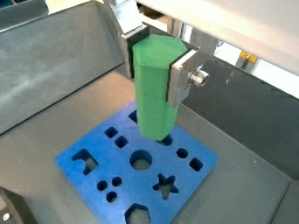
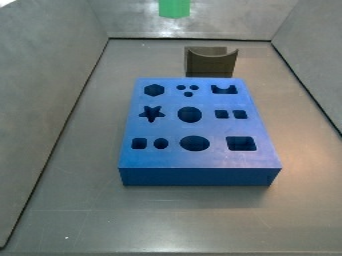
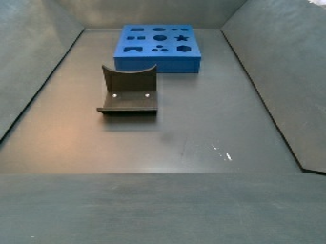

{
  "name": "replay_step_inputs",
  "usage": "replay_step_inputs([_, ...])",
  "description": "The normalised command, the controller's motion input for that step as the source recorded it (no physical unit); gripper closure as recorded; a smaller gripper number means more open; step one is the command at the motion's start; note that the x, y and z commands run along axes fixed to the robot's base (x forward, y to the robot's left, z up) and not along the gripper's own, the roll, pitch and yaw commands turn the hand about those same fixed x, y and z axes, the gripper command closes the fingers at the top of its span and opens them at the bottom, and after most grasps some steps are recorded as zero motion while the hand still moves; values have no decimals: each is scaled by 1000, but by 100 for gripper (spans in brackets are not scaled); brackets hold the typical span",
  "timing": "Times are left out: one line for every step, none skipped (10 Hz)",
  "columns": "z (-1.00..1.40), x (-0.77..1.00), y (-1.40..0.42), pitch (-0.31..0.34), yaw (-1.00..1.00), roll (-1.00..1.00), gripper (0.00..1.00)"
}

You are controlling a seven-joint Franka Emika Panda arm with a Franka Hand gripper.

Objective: Insert the hexagon object.

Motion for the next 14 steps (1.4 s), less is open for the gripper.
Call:
replay_step_inputs([-951,163,274,-89,-37,17,100])
replay_step_inputs([-946,154,260,-97,-31,0,100])
replay_step_inputs([-943,137,266,-97,-40,3,100])
replay_step_inputs([-937,80,291,-101,-60,16,100])
replay_step_inputs([-966,23,323,-87,-94,69,100])
replay_step_inputs([-1000,0,326,-63,-120,83,100])
replay_step_inputs([-1000,-143,397,-44,-146,64,100])
replay_step_inputs([-1000,-286,466,-47,-137,84,100])
replay_step_inputs([-957,-363,446,-77,-129,84,100])
replay_step_inputs([-869,-351,283,-151,-163,49,100])
replay_step_inputs([-274,0,0,-71,-14,0,100])
replay_step_inputs([0,-37,0,-80,0,0,100])
replay_step_inputs([-34,0,0,0,0,23,100])
replay_step_inputs([-211,0,0,10,0,87,100])
